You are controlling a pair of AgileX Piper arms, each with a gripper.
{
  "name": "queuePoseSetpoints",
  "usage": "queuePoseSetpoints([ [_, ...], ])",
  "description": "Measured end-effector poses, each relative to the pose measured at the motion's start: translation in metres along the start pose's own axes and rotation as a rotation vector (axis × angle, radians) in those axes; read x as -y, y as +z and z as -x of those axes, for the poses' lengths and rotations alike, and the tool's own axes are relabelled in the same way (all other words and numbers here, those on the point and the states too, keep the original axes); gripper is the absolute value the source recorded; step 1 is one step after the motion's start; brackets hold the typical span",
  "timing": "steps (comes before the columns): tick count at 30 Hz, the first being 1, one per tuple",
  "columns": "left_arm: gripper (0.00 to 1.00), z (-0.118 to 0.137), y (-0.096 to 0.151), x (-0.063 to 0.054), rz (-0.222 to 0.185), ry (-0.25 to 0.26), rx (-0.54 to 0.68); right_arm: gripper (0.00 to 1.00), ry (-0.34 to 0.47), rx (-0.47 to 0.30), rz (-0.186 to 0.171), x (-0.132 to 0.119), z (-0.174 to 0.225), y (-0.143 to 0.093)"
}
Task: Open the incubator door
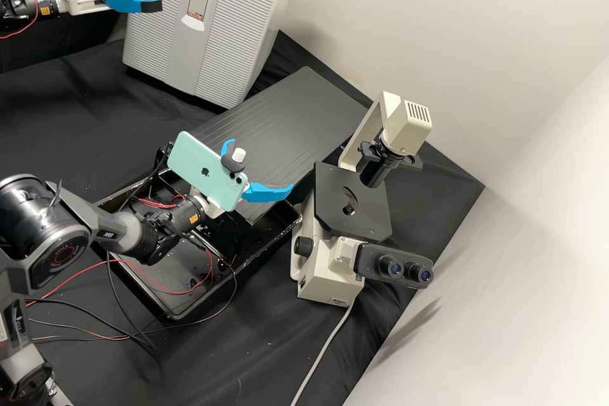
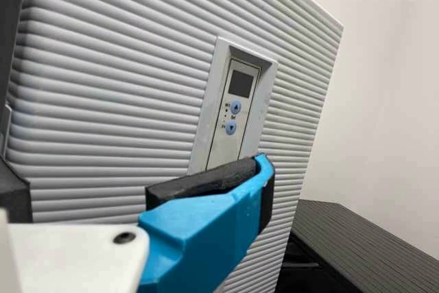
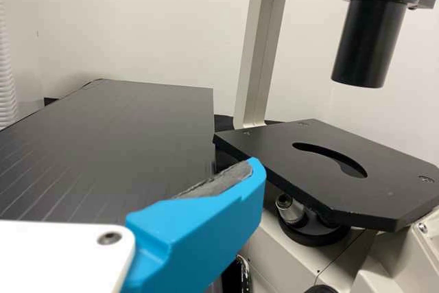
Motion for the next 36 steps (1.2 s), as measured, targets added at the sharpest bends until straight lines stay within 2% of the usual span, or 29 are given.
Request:
queuePoseSetpoints([
  [4, 1.0, -0.005, -0.005, 0.0, -0.005, 0.008, 0.002, 1.0, 0.0, 0.0, 0.0, 0.0, 0.0, 0.0],
  [8, 1.0, -0.009, -0.013, -0.001, 0.011, 0.017, -0.004, 1.0, 0.0, 0.0, 0.0, 0.0, 0.0, 0.0],
  [18, 1.0, -0.013, -0.024, -0.004, 0.004, 0.027, -0.01, 1.0, 0.0, 0.0, 0.0, 0.0, 0.0, 0.0],
  [28, 1.0, -0.019, -0.039, 0.0, 0.006, 0.002, -0.062, 1.0, 0.0, 0.0, 0.0, 0.0, 0.0, 0.0],
  [36, 1.0, -0.024, -0.04, 0.002, -0.017, -0.015, -0.039, 1.0, 0.0, 0.0, 0.0, 0.0, 0.0, 0.0],
])
